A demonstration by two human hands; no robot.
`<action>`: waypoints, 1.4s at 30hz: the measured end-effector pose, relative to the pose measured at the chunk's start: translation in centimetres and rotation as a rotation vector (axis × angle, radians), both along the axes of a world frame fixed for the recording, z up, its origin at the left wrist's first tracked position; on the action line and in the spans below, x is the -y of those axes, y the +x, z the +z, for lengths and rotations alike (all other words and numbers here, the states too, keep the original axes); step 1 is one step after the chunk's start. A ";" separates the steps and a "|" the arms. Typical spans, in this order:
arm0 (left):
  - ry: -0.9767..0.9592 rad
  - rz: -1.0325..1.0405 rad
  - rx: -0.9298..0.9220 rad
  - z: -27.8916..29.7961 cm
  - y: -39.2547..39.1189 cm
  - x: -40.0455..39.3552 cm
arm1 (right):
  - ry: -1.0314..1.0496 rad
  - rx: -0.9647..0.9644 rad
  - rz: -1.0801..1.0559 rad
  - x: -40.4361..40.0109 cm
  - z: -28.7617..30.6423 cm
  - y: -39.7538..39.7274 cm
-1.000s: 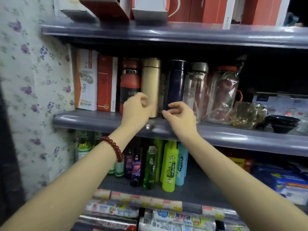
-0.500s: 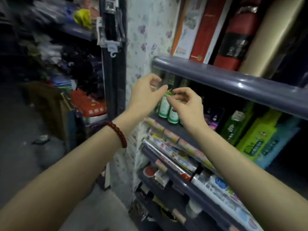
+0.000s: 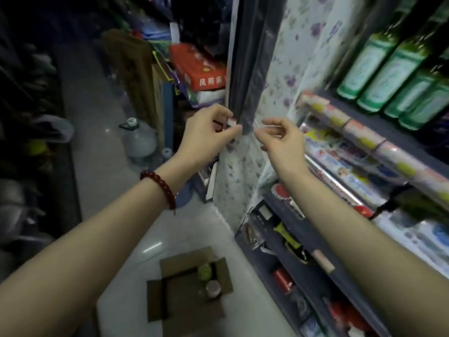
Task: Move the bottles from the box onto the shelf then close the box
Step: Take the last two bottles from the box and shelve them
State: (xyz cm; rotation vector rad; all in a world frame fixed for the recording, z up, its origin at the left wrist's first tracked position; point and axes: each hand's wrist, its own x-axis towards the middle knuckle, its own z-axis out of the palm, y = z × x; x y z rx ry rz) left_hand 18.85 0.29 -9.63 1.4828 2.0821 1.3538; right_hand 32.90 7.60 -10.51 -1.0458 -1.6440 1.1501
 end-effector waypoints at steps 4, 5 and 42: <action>-0.070 0.014 0.002 -7.1 -2.8 1.5 | -0.071 -0.002 0.018 0.3 -6.1 -2.5; -0.095 0.020 0.008 -9.1 -3.3 1.8 | -0.091 0.001 0.024 0.4 -7.8 -2.9; -0.506 -0.132 0.467 -79.8 2.2 8.1 | -0.423 0.269 0.070 12.7 -78.2 4.6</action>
